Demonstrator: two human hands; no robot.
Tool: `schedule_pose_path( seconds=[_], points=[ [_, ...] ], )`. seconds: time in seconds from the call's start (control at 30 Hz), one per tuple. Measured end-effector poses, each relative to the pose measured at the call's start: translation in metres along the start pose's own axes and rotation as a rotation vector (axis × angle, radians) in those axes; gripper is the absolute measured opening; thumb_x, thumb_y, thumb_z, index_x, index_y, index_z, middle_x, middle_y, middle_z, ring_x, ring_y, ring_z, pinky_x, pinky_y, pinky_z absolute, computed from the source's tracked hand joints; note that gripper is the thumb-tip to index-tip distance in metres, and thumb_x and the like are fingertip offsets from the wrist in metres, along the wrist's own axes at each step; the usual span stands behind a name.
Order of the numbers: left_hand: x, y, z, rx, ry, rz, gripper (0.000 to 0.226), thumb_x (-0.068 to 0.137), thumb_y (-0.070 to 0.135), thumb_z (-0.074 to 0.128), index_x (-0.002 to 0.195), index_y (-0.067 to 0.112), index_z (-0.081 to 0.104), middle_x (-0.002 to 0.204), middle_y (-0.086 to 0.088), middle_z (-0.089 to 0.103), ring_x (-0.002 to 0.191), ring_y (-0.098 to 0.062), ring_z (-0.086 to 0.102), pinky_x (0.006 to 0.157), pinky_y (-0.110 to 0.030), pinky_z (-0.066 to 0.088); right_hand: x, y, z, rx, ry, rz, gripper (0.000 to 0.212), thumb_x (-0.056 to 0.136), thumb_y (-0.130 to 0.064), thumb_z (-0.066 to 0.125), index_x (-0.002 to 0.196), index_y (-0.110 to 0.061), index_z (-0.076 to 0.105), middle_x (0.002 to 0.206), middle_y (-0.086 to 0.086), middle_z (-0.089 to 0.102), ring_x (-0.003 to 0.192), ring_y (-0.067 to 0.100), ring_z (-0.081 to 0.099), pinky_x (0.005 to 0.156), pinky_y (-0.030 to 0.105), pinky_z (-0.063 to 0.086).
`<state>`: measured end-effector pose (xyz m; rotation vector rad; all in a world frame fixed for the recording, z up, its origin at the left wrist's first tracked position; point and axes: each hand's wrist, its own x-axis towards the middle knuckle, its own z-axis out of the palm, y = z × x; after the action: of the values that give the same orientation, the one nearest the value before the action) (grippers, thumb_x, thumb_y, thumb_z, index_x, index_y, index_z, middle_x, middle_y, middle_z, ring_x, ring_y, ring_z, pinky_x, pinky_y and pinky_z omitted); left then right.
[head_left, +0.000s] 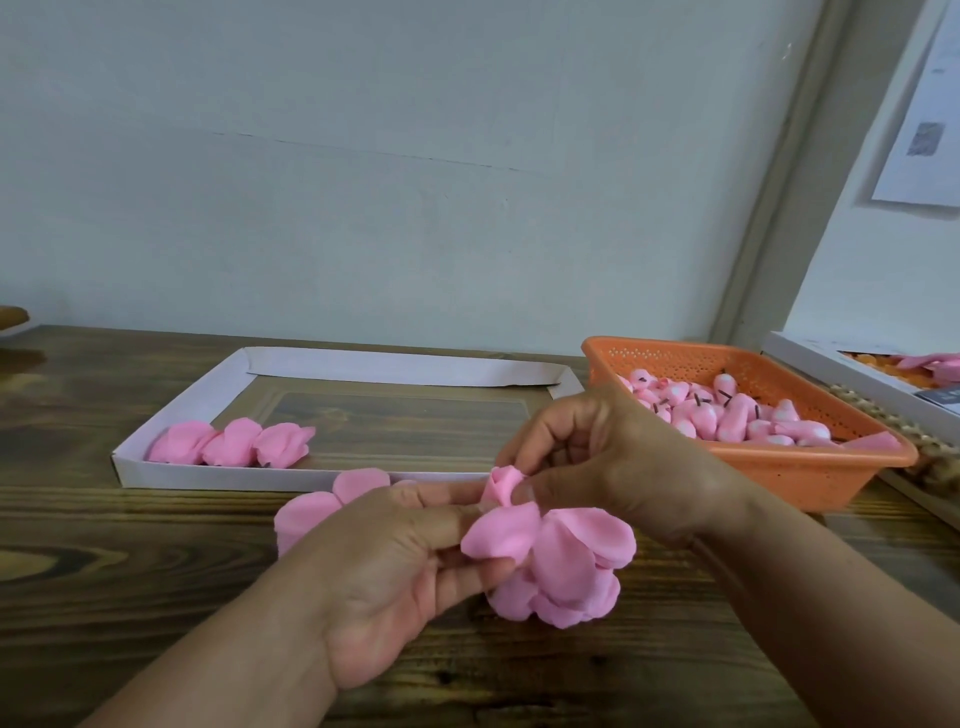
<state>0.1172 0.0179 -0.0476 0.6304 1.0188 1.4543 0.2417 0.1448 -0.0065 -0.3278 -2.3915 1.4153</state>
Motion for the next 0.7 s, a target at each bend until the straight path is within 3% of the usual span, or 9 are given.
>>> schedule_pose_path(
  seconds=[0.13, 0.3, 0.37, 0.53, 0.6, 0.7],
  points=[
    [0.000, -0.005, -0.003, -0.080, -0.010, 0.000, 0.016, 0.062, -0.001, 0.065, 0.074, -0.003, 0.076, 0.094, -0.021, 0.073, 0.079, -0.028, 0.071, 0.058, -0.029, 0.060, -0.001, 0.006, -0.001, 0.026, -0.007, 0.020, 0.026, 0.075, 0.019, 0.063, 0.072, -0.006, 0.072, 0.090, 0.022, 0.071, 0.079, 0.030, 0.065, 0.072, 0.036, 0.055],
    [0.000, -0.010, -0.009, -0.063, -0.132, -0.005, 0.050, 0.052, -0.015, 0.043, 0.088, -0.003, 0.075, 0.109, -0.018, 0.070, 0.096, -0.030, 0.070, 0.067, -0.027, 0.058, -0.004, 0.008, 0.000, 0.076, 0.025, 0.044, 0.021, 0.073, 0.006, 0.069, 0.067, -0.013, 0.074, 0.087, 0.017, 0.073, 0.073, 0.020, 0.067, 0.063, 0.026, 0.056],
    [0.000, -0.014, -0.007, -0.005, -0.127, 0.026, 0.050, 0.053, -0.012, 0.045, 0.089, 0.003, 0.077, 0.109, -0.015, 0.071, 0.096, -0.027, 0.070, 0.068, -0.023, 0.056, -0.005, 0.008, 0.001, 0.075, 0.034, 0.047, 0.014, 0.070, 0.000, 0.069, 0.067, -0.013, 0.074, 0.086, 0.014, 0.073, 0.075, 0.020, 0.068, 0.063, 0.025, 0.055],
    [-0.003, -0.023, 0.002, 0.187, 0.034, 0.138, 0.018, 0.068, -0.009, 0.072, 0.083, -0.001, 0.076, 0.091, -0.018, 0.074, 0.082, -0.030, 0.071, 0.066, -0.023, 0.057, -0.005, 0.014, 0.003, 0.023, 0.047, 0.067, 0.018, 0.076, 0.011, 0.067, 0.072, -0.006, 0.072, 0.087, 0.015, 0.073, 0.077, 0.021, 0.068, 0.066, 0.027, 0.054],
    [-0.003, -0.026, 0.006, 0.239, 0.136, 0.188, 0.010, 0.080, -0.005, 0.068, 0.081, 0.001, 0.076, 0.086, -0.025, 0.072, 0.079, -0.035, 0.070, 0.065, -0.026, 0.058, -0.005, 0.013, 0.003, 0.032, 0.060, 0.065, 0.015, 0.076, 0.011, 0.067, 0.073, -0.004, 0.071, 0.087, 0.021, 0.071, 0.075, 0.026, 0.066, 0.066, 0.032, 0.054],
    [-0.003, -0.027, 0.009, 0.220, 0.196, 0.218, 0.016, 0.085, 0.003, 0.061, 0.080, 0.001, 0.076, 0.086, -0.030, 0.069, 0.075, -0.035, 0.067, 0.061, -0.025, 0.057, -0.006, 0.013, 0.003, 0.050, 0.067, 0.064, 0.013, 0.075, 0.015, 0.064, 0.075, 0.003, 0.069, 0.089, 0.028, 0.069, 0.076, 0.033, 0.063, 0.069, 0.037, 0.053]
  ],
)
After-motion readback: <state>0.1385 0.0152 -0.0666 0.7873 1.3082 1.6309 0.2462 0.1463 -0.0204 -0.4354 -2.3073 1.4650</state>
